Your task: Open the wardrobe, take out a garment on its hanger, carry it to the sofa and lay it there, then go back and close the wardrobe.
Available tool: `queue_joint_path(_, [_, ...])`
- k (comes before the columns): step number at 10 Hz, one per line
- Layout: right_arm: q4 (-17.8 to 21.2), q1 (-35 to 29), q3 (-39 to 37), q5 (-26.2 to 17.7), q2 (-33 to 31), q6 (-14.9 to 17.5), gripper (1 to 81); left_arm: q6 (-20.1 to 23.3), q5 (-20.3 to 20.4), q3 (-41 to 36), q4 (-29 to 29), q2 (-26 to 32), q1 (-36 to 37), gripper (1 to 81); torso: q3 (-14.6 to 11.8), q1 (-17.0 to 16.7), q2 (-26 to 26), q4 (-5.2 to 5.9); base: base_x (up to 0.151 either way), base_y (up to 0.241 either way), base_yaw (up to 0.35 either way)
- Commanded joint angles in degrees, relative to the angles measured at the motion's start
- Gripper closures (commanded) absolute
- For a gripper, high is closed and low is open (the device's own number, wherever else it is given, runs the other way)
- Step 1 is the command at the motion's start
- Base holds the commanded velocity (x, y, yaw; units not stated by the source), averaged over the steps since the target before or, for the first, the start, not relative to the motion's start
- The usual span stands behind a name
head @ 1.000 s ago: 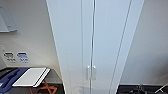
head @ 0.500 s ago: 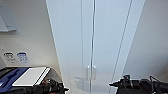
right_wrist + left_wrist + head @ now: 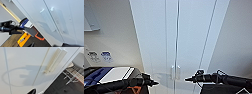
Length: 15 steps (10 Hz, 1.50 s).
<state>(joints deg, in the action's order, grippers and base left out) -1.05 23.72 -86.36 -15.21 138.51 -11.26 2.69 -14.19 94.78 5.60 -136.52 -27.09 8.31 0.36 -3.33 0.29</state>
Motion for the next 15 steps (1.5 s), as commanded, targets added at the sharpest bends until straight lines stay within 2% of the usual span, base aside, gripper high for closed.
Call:
queue_joint_path(1, [1.04,-10.05,-2.57,-0.35,1.00,-0.78,1.0,-0.15,-2.07,3.38,2.31,-3.92,10.69,1.0,0.00,0.00,0.00,0.00,0.000,0.000,0.000])
queue_joint_path(5, [1.05,-10.75,-9.51,1.85,6.44,-1.74,1.0,-0.41,-2.15,12.35,3.72,-12.37,11.13,1.0,0.02,0.05,0.04,0.00,0.000,0.000,0.000])
queue_joint_path(8, [1.22,-12.50,-15.40,2.03,12.07,-2.01,1.0,-0.67,-1.89,17.98,3.90,-16.41,11.13,1.0,0.05,0.09,0.06,0.00,0.000,0.000,0.000])
queue_joint_path(9, [1.05,-12.85,-17.06,1.68,13.65,-3.06,1.0,-0.67,-2.07,20.17,3.90,-17.99,11.13,1.0,0.05,0.09,0.09,0.00,0.000,0.000,0.000])
queue_joint_path(15, [1.14,-13.82,-30.35,1.94,21.48,-3.15,1.0,-0.67,-2.07,27.56,3.72,-23.89,12.27,1.0,0.09,0.11,0.13,0.00,0.000,0.000,0.000])
